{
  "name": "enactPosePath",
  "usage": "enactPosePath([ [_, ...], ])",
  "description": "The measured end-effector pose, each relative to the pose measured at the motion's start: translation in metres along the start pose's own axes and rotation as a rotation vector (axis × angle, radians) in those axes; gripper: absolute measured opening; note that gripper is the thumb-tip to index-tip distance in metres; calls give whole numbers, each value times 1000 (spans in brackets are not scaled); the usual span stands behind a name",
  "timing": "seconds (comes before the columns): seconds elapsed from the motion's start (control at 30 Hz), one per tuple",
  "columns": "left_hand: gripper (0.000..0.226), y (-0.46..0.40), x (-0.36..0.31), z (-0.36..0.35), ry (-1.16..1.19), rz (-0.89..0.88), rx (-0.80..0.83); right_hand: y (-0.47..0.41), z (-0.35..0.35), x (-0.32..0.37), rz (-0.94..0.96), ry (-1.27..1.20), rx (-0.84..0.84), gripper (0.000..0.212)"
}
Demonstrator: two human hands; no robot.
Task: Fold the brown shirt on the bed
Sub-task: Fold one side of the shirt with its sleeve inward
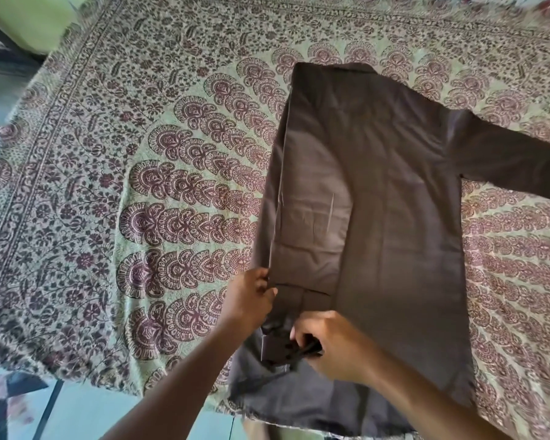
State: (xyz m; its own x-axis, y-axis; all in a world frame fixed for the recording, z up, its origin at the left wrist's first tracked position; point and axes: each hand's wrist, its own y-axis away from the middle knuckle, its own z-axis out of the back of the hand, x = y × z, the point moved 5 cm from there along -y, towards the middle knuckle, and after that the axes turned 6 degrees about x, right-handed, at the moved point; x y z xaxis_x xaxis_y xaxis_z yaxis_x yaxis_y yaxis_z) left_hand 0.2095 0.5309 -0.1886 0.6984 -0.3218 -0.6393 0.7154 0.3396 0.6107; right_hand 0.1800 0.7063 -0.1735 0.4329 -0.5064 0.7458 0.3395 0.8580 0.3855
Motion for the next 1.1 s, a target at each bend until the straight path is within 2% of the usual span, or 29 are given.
enactPosePath([
  [0.1,53,8,12,-6,-29,-39,-3,3,-16,5,-26,39,137,15],
  [0.13,57,12,15,-10,-83,-73,-28,4,-20,7,-24,83,186,18],
  [0.2,61,23,17,-18,-211,-142,-112,10,-26,3,-28,153,282,52],
  [0.23,63,28,18,-22,-256,-187,-166,12,-25,3,-29,128,298,57],
  [0.27,64,32,18,-28,-294,-232,-219,12,-23,1,-32,77,278,51],
  [0.33,61,39,23,-41,-357,-272,-278,10,-15,-5,4,81,107,28],
  [0.37,59,41,28,-49,-384,-291,-288,8,-7,-8,26,126,-20,23],
  [0.43,61,45,32,-65,-430,-319,-283,1,7,-13,109,257,-231,31],
  [0.53,79,48,40,-85,-536,-323,-223,-24,23,-12,191,404,-387,38],
  [0.63,95,45,46,-93,-624,-287,-204,-69,23,-20,218,545,-312,41],
  [0.8,106,43,49,-98,-683,-260,-196,-128,40,-47,106,836,-24,81],
  [0.9,109,43,50,-98,-716,-266,-213,-142,79,-72,102,925,-21,83],
  [1.1,110,39,50,-98,-743,-262,-252,-182,171,-115,-14,894,-76,84],
])
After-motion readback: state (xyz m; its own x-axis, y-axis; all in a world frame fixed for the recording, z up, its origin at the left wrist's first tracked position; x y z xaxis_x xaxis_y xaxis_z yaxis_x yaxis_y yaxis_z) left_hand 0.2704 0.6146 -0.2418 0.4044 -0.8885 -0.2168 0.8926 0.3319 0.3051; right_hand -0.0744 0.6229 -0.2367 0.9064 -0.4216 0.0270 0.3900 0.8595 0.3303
